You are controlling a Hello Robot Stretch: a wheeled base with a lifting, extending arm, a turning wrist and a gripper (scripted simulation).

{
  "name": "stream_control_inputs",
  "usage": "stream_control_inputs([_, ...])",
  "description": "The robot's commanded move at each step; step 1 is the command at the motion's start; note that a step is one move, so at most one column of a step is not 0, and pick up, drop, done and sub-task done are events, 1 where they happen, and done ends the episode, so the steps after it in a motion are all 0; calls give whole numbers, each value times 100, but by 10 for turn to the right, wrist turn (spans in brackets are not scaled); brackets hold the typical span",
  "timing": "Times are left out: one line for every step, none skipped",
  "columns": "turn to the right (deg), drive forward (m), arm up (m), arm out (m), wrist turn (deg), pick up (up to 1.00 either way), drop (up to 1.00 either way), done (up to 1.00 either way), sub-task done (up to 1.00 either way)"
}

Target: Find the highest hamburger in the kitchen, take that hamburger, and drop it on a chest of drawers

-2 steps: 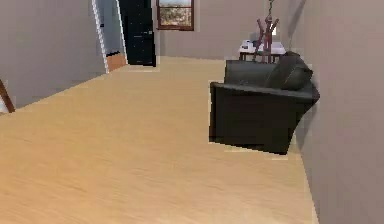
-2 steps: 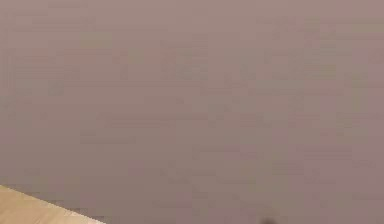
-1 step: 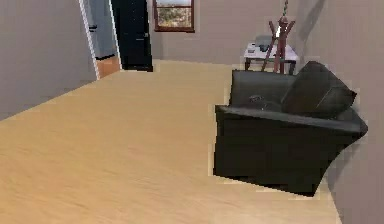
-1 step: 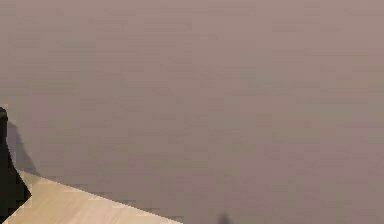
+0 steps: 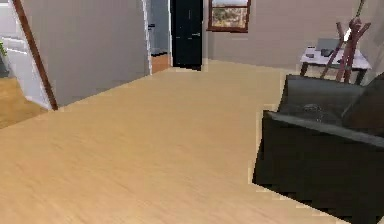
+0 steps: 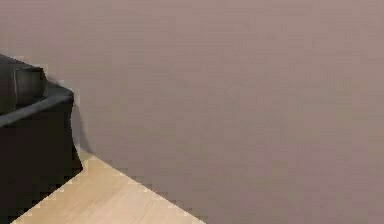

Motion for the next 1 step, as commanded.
stream_control_inputs([0,100,0,0,0,0,0,0,0])
